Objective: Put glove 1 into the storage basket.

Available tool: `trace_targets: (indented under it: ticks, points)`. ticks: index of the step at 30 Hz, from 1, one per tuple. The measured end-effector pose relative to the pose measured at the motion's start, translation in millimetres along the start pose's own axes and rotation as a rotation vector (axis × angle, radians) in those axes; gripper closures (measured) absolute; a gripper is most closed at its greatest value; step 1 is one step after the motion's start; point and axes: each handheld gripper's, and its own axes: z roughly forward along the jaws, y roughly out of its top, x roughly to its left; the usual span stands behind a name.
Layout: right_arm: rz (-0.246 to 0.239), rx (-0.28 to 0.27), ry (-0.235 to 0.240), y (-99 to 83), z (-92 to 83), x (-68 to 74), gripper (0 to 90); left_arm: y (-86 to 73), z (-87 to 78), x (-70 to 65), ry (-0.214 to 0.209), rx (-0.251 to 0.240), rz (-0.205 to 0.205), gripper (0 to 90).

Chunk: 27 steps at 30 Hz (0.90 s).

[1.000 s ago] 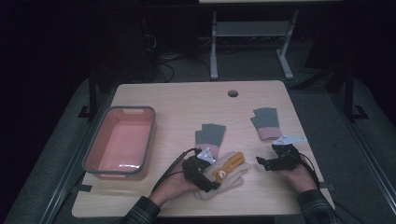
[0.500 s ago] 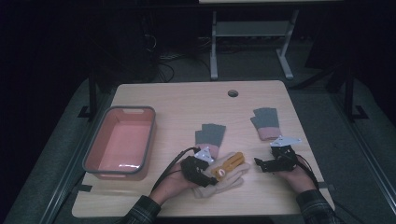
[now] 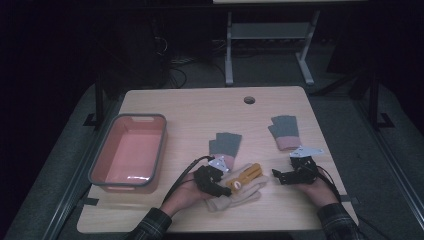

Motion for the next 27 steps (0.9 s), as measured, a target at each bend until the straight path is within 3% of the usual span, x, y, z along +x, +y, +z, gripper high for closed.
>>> trace_targets:
  ticks: [9, 16, 27]
  points:
    - [0.0, 0.0, 0.0, 0.0, 0.0, -0.1, 9.8, 1.4, -1.1, 2.6, -0.027, -0.022, -0.032, 67.5]
    - [0.0, 0.001, 0.0, 0.1, -0.1, -0.1, 9.8, 3.0, -9.5, 3.0, -0.068, -0.071, -0.061, 67.4]
    - [0.0, 0.001, -0.002, 0.1, 0.0, 0.1, 9.8, 11.3, -36.0, 6.9, -0.053, -0.114, -0.065, 67.1]
